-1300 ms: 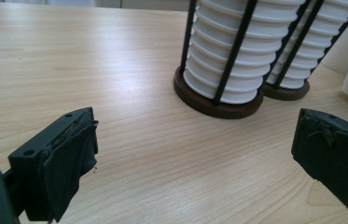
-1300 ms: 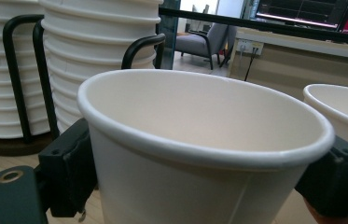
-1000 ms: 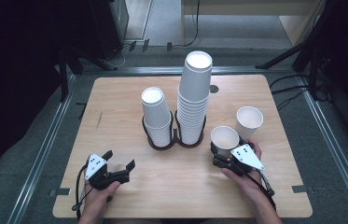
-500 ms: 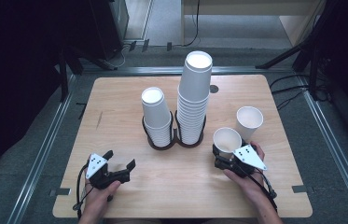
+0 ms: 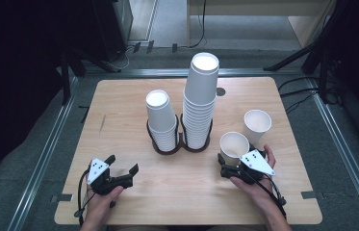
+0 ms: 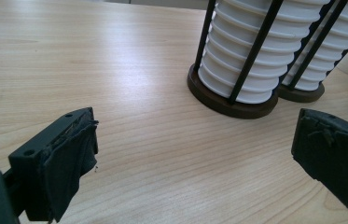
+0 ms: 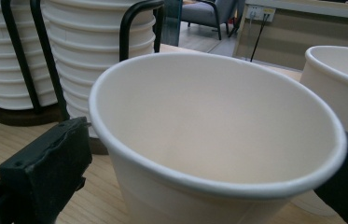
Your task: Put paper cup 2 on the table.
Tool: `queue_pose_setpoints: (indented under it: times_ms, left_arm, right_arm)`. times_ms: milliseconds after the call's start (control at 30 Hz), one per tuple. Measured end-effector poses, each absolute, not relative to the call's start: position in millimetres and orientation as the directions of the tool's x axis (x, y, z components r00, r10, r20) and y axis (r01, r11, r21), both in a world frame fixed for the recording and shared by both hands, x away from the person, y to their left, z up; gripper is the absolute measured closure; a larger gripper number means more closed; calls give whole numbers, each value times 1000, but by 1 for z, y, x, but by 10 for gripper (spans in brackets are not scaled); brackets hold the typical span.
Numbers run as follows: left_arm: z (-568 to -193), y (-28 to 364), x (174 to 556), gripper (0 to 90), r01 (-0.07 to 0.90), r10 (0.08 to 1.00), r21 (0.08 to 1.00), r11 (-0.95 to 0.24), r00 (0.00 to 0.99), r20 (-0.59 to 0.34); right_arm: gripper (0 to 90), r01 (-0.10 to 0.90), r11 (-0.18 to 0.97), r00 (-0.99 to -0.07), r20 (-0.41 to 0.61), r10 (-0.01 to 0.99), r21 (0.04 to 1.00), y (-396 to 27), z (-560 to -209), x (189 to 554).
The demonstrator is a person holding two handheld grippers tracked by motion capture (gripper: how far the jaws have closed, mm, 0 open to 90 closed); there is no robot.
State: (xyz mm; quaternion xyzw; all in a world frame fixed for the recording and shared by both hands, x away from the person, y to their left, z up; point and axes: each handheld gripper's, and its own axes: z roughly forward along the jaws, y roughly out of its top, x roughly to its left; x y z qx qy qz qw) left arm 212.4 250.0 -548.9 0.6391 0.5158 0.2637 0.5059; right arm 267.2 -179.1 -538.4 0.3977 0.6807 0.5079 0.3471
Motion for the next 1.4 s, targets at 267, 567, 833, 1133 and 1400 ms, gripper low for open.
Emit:
queue_pose_setpoints:
  times_ms: [267, 567, 833, 1133, 1400]
  left_arm:
    - [-548, 254, 212, 5, 391, 929, 919, 51, 320, -187]
    - [-548, 254, 211, 5, 391, 928, 919, 46, 325, -185]
    - [-547, 257, 211, 5, 390, 930, 919, 55, 316, -190]
    - [-548, 257, 211, 5, 393, 934, 918, 49, 307, -181]
    - [-549, 263, 212, 5, 394, 943, 918, 43, 288, -167]
  right_arm:
    - [0, 187, 176, -455, -74, 888, 966, -185, -531, 259]
    - [0, 178, 188, -470, -84, 879, 966, -193, -527, 252]
    - [0, 172, 178, -453, -82, 888, 969, -207, -522, 244]
    - [0, 177, 156, -394, -75, 916, 972, -238, -522, 239]
    - [0, 204, 149, -309, -81, 948, 967, -273, -528, 242]
